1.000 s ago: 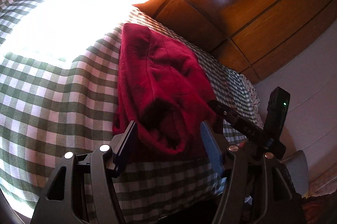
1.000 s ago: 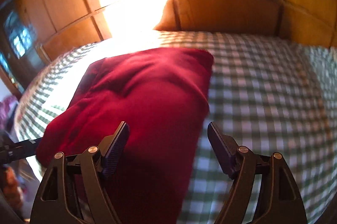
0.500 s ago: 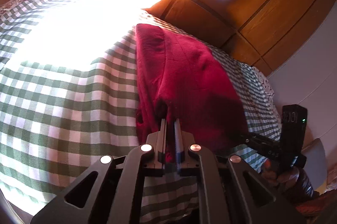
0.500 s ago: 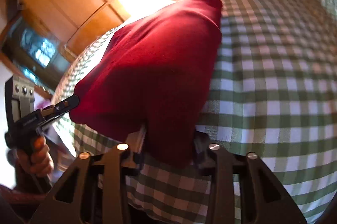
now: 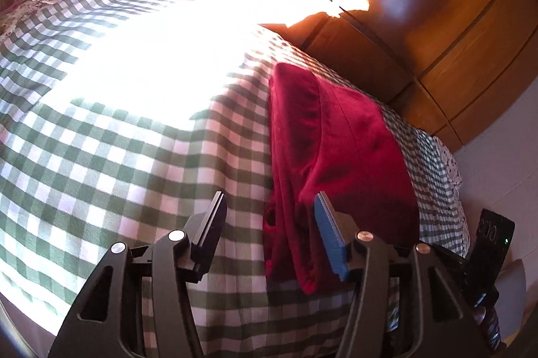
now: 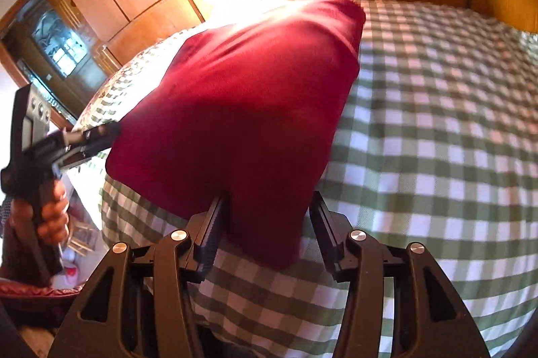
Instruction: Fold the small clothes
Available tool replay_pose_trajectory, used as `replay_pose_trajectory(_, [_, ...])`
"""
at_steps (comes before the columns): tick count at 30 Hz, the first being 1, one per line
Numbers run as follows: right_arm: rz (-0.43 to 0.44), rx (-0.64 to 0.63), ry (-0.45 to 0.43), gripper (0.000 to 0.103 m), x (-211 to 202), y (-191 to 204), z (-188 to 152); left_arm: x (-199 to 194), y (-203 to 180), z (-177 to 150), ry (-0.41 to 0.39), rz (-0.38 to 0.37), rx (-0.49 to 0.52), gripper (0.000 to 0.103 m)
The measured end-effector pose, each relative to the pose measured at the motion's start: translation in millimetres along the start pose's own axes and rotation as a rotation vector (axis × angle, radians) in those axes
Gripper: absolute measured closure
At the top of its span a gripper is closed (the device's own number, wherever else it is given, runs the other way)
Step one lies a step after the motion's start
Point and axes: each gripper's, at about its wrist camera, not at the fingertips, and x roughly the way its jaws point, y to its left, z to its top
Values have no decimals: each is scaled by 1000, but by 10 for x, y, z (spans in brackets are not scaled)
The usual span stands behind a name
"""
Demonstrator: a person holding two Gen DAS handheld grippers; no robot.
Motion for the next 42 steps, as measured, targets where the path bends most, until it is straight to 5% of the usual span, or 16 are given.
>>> replay_pose_trajectory(11, [-111,-29,-137,53,-69,-86,704,347,-638,575,-81,132,201,51])
replay_pose_trajectory(18, [-185,-106,-128,53,349,55,1056,675,-794,577,-54,183,264,51])
replay_pose_trajectory(23, [-274,-135,-80,53,651,-58,973,820,-823,550,-35,208,302,51])
replay_pose_trajectory(42, [-151,78,-91,30,686,-445,858,917,-702,414,7,219,279,41])
